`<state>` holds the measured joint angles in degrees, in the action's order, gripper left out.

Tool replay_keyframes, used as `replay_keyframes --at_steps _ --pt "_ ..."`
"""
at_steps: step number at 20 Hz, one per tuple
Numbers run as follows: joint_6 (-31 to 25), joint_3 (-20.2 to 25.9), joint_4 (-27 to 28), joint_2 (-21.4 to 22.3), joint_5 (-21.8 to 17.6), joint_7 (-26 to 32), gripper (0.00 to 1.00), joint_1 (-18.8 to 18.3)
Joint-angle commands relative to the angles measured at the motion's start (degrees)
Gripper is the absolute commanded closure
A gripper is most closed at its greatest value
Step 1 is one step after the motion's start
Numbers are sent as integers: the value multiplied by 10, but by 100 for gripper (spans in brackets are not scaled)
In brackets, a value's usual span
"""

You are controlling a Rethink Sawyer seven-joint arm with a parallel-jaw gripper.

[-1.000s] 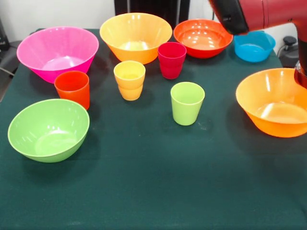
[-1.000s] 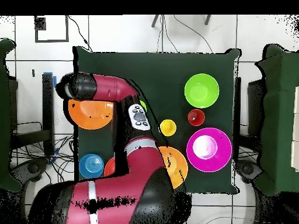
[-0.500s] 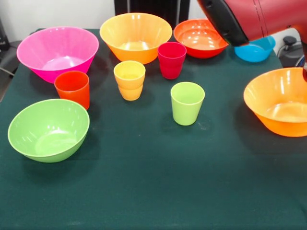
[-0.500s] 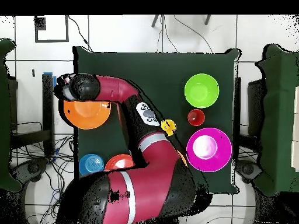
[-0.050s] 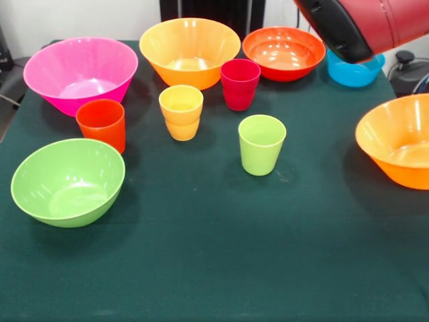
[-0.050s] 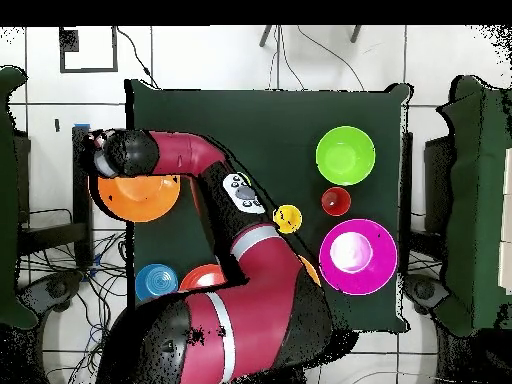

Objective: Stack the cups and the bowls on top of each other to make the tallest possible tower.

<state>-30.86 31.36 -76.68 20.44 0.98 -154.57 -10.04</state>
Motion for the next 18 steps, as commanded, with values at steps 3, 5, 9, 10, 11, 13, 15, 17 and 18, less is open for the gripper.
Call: replay_keyframes --at_steps 3,5,9,10,11,13,15,17,18 --pt "-20 60 -20 -11 -49 128 100 -15" --pt "-18 63 -35 -1 -53 116 100 -15" --pt "-30 89 -36 -4 -63 143 100 -30" --pt "-31 111 -37 -11 -63 164 100 -43" --pt "-33 123 -43 -8 -65 174 100 -52" --pt "-55 123 -62 26 -76 180 100 -60" --pt "-118 97 -47 62 -96 199 100 -55" --pt "-181 94 -35 93 -99 211 100 -57" --pt "-204 98 -32 106 -97 214 100 -61"
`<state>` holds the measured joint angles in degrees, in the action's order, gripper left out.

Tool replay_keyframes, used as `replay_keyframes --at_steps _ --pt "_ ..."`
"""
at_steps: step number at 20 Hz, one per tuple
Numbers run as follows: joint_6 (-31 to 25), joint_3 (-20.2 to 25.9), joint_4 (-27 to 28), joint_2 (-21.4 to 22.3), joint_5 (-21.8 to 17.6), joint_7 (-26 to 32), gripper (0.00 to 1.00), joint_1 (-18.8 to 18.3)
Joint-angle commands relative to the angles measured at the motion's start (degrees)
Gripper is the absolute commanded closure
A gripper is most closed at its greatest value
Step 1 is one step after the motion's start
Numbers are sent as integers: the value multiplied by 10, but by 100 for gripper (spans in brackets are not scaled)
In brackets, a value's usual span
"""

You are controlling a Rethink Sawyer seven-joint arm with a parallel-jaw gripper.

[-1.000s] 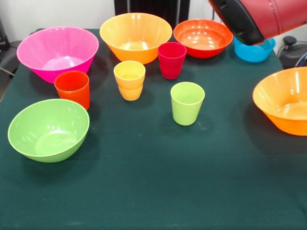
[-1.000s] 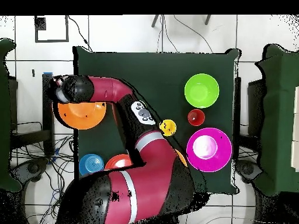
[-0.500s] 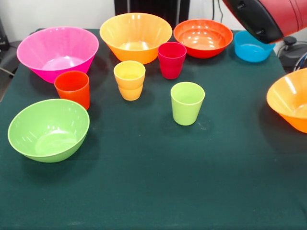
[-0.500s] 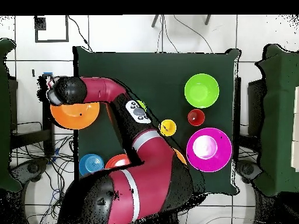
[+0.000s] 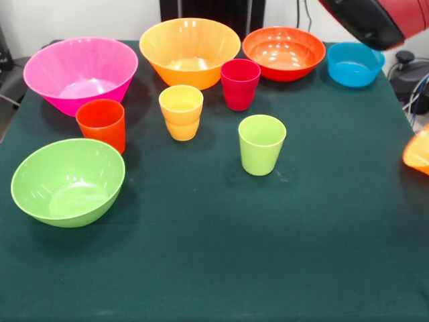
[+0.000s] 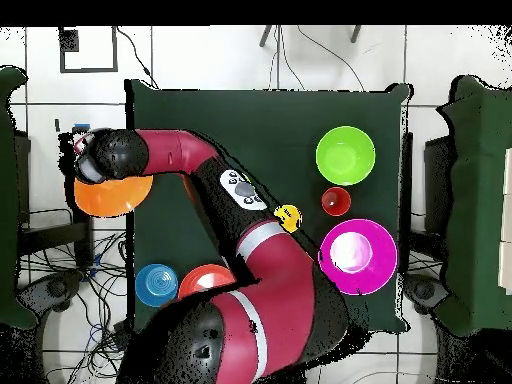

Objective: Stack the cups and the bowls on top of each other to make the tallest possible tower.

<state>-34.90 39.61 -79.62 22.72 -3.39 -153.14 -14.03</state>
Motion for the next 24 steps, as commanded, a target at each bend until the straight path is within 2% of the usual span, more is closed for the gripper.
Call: replay_keyframes --at_steps 1,5,11,20,24 --pt "-183 25 -5 92 -49 201 100 -29" --pt "-230 54 -10 113 -36 203 100 -53" --pt "-235 88 -32 125 -21 193 100 -75" --pt "-277 106 -25 145 0 168 100 -84" --pt "-276 112 -17 133 -4 177 100 -85"
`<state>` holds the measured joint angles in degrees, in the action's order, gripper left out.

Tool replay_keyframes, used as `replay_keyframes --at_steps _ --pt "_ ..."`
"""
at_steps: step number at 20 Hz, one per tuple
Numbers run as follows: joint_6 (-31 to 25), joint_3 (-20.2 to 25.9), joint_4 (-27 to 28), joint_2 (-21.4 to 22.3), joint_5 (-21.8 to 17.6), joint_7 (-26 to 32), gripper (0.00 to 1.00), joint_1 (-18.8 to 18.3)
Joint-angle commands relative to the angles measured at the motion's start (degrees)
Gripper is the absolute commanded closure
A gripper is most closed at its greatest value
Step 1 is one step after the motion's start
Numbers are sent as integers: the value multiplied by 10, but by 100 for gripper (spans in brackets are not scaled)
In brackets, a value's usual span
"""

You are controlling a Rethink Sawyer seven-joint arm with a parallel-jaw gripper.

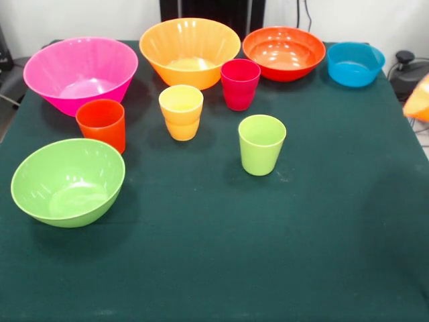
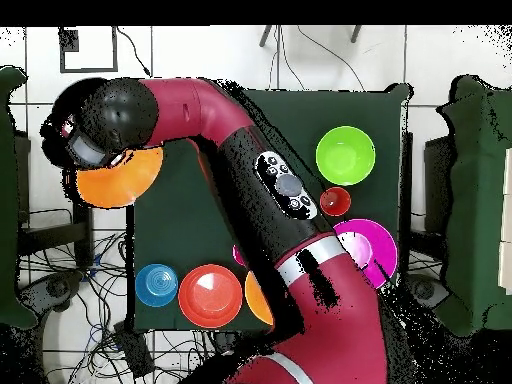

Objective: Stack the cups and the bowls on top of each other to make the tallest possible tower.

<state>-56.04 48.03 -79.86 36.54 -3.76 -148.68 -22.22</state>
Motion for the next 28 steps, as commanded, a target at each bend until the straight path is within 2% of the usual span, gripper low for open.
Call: replay_keyframes --at_steps 1,6,10,16,21,28 --pt "-54 33 -17 -14 -1 138 100 -7" --pt "-5 65 -38 -51 -2 166 100 -30" --pt "9 95 -47 -78 -2 183 100 -50" --pt "70 159 -73 -157 -28 238 100 -94" --pt "71 187 -68 -203 -42 267 100 -111" --pt "73 206 -74 -235 -42 293 100 -126"
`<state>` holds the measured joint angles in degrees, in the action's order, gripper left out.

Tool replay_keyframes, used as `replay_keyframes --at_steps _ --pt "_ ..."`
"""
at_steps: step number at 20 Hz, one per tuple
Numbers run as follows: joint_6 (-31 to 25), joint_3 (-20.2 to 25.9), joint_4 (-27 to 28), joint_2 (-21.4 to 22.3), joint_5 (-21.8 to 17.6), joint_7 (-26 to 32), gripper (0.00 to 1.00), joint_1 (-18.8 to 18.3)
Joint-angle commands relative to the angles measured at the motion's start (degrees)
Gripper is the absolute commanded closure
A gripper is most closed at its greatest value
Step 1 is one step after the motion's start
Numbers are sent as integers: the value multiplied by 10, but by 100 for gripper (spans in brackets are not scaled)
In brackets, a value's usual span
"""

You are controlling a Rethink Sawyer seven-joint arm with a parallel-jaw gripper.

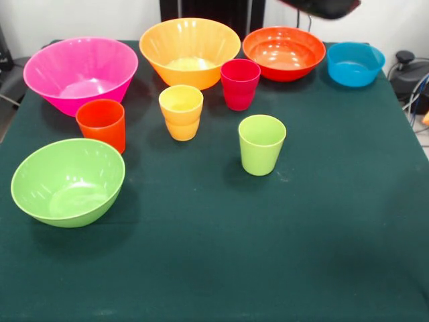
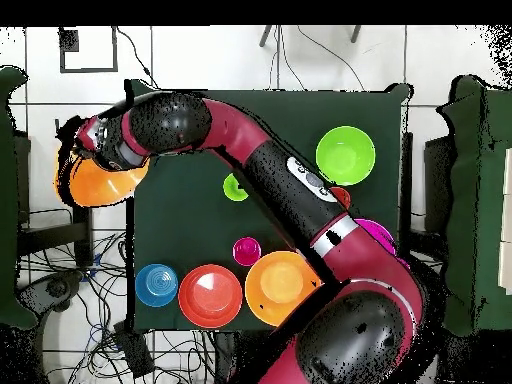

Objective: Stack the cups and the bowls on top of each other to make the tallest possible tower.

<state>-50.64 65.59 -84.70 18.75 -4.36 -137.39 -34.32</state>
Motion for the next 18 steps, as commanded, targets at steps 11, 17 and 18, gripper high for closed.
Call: replay_keyframes --at_steps 11,17,18 --pt "13 40 -8 -128 -35 247 100 -16" --pt "2 49 4 -146 -32 260 100 -17" --pt "2 52 5 -153 -32 265 100 -19"
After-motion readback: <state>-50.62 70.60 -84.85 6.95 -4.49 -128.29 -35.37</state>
